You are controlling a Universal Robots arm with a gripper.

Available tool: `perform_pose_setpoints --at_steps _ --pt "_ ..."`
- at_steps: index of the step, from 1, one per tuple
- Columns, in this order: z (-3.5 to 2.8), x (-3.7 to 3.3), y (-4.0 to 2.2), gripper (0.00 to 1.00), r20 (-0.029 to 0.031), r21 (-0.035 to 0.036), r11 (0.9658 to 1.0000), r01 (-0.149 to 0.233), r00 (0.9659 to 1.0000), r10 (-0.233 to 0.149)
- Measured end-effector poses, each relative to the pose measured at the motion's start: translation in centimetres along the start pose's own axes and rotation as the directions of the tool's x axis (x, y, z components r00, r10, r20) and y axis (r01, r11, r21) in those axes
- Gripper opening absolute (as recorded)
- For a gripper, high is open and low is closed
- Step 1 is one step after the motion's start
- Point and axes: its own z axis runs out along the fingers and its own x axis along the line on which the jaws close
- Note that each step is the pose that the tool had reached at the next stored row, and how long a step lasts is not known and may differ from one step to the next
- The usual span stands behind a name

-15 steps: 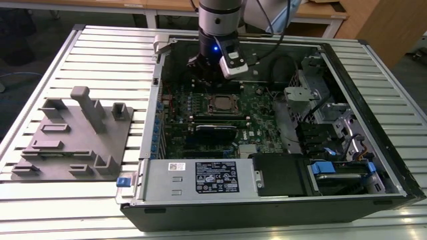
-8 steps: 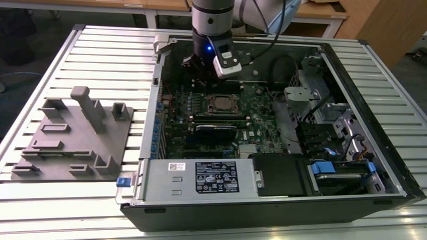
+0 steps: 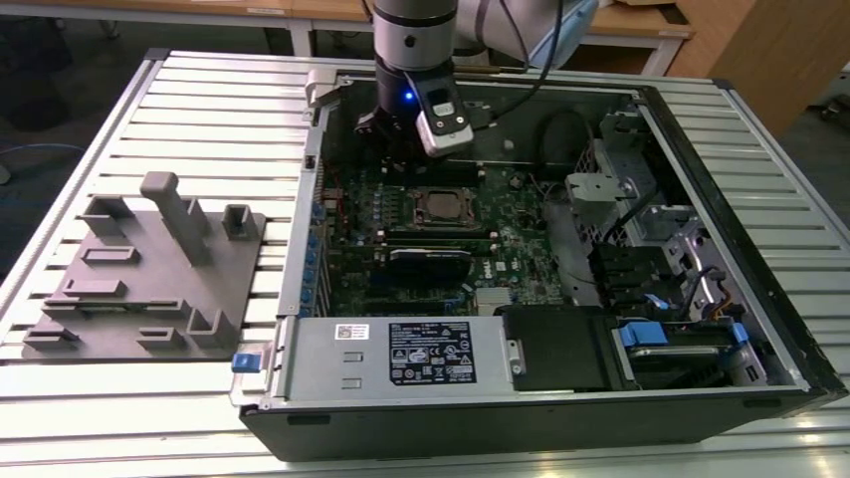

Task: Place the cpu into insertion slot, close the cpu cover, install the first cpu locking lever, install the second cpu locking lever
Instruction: 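Install the first cpu locking lever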

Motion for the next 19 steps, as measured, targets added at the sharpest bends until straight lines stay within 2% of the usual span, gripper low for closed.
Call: perform_pose_setpoints --at_steps 2,3,4,5,8,9,13,14,15,16,17,19 --pt "0.00 0.01 0.00 0.11 -0.0002 0.0000 1.0000 0.000 1.0000 0.000" --pt "0.00 0.01 0.00 0.11 -0.0041 0.0006 1.0000 0.000 1.0000 0.000" --pt "0.01 0.00 0.00 0.11 -0.0125 0.0020 1.0000 0.000 0.9999 0.000" --pt "0.02 -0.02 0.00 0.11 -0.0239 0.0036 1.0000 0.000 0.9997 0.000" --pt "0.05 -0.09 0.01 0.11 -0.0650 0.0103 0.9999 -0.001 0.9979 0.001" --pt "0.04 -0.09 0.01 0.11 -0.0704 0.0113 0.9999 -0.001 0.9975 0.001" --pt "0.04 -0.09 0.01 0.11 -0.0707 0.0113 0.9999 -0.001 0.9975 0.001" --pt "0.05 -0.10 0.01 0.11 -0.0712 0.0079 1.0000 -0.001 0.9975 0.001" --pt "0.05 -0.10 0.00 0.11 -0.0733 -0.0065 1.0000 -0.001 0.9973 0.001" --pt "0.05 -0.10 -0.01 0.11 -0.0760 -0.0244 0.9997 -0.002 0.9971 0.000" --pt "0.05 -0.10 -0.02 0.11 -0.0775 -0.0334 0.9994 -0.002 0.9970 0.000" --pt "0.05 -0.10 -0.01 0.11 -0.0776 -0.0343 0.9994 -0.002 0.9970 0.000"
